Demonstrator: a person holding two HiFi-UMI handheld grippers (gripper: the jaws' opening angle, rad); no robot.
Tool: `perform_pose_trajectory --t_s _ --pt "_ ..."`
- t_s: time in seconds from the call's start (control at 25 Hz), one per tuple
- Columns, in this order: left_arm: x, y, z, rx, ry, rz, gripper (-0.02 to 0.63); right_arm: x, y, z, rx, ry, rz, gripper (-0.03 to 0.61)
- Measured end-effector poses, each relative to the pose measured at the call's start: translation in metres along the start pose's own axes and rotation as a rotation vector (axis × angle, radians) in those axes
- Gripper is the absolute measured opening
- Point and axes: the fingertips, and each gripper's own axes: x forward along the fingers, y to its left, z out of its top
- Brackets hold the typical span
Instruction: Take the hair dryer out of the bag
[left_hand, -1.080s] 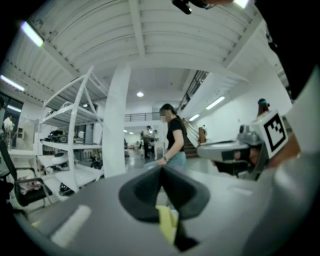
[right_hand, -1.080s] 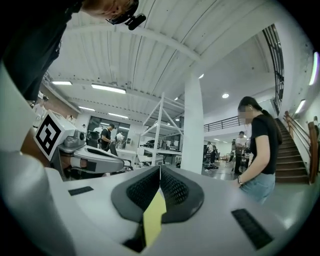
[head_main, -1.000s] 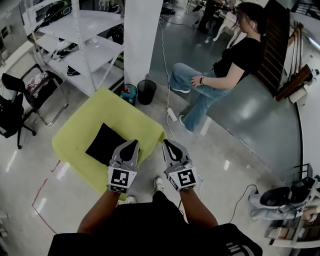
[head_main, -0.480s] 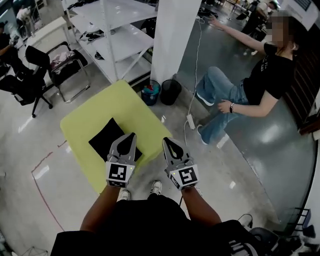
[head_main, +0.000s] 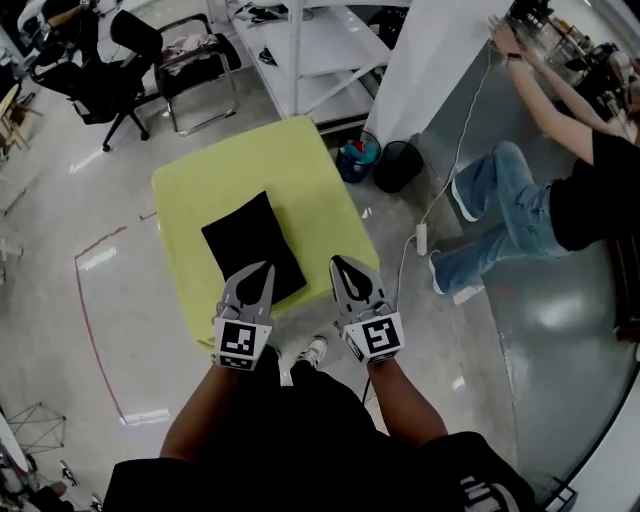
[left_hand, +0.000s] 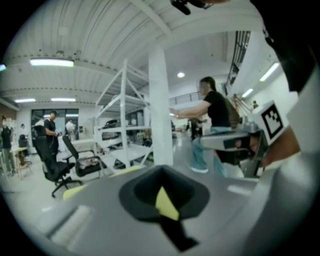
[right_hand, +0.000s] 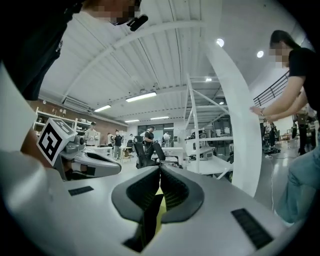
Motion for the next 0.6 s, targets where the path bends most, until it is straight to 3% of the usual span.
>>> perform_pose_trajectory --t_s 0.28,0.6 --pt "-0.012 0.036 -0.047 -0.066 0.062 0.091 0.006 0.035 0.029 -0.023 0.032 0.035 0.052 0.008" --pt "-0.026 0.037 -0.110 -0.038 0.194 0.066 0.008 0.038 0.068 -0.073 0.090 0.150 0.131 0.008"
